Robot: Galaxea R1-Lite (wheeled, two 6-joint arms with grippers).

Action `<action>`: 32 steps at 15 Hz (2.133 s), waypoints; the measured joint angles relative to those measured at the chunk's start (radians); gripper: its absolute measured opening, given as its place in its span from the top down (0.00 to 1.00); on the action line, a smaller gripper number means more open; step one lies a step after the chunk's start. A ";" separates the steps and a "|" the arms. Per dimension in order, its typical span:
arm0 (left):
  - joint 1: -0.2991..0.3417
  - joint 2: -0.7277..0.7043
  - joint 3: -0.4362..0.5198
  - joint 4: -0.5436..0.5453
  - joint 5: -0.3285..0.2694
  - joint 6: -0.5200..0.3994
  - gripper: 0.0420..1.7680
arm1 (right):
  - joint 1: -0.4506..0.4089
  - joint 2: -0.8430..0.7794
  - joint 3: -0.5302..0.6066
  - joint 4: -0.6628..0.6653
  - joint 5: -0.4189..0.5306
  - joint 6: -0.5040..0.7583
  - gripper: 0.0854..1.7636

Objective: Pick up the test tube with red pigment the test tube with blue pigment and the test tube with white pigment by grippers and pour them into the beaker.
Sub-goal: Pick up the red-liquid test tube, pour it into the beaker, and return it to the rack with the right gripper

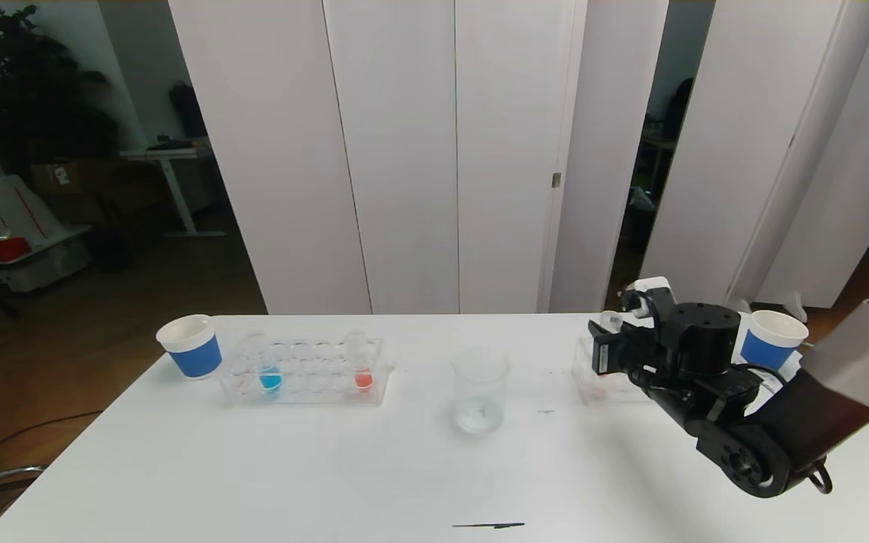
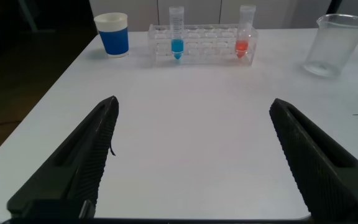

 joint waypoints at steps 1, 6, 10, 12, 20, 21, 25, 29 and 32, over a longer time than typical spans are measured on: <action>0.000 0.000 0.000 0.000 0.000 0.000 0.02 | -0.004 -0.015 -0.006 -0.002 0.002 0.000 0.70; 0.000 0.000 0.000 0.000 0.000 0.000 0.02 | -0.017 -0.098 -0.070 0.023 0.010 -0.001 0.70; 0.000 0.000 0.000 0.000 0.000 0.000 0.02 | -0.017 -0.146 -0.203 0.213 0.017 0.000 0.70; 0.000 0.000 0.000 0.000 0.000 0.000 0.02 | -0.018 -0.156 -0.307 0.323 0.032 0.003 0.70; 0.000 0.000 0.000 0.000 0.000 0.000 0.02 | -0.022 -0.097 -0.684 0.582 0.431 -0.004 0.70; 0.000 0.000 0.000 0.000 0.000 0.000 0.02 | -0.021 -0.086 -0.703 0.580 0.476 -0.011 0.70; 0.000 0.000 0.000 0.000 0.000 0.000 0.02 | -0.020 -0.053 -0.688 0.529 0.598 -0.144 0.70; 0.000 0.000 0.000 0.000 0.000 0.000 0.02 | 0.003 -0.003 -0.608 0.331 0.614 -0.285 0.70; 0.000 0.000 0.000 0.000 0.000 0.000 0.02 | 0.007 0.045 -0.557 0.189 0.646 -0.409 0.70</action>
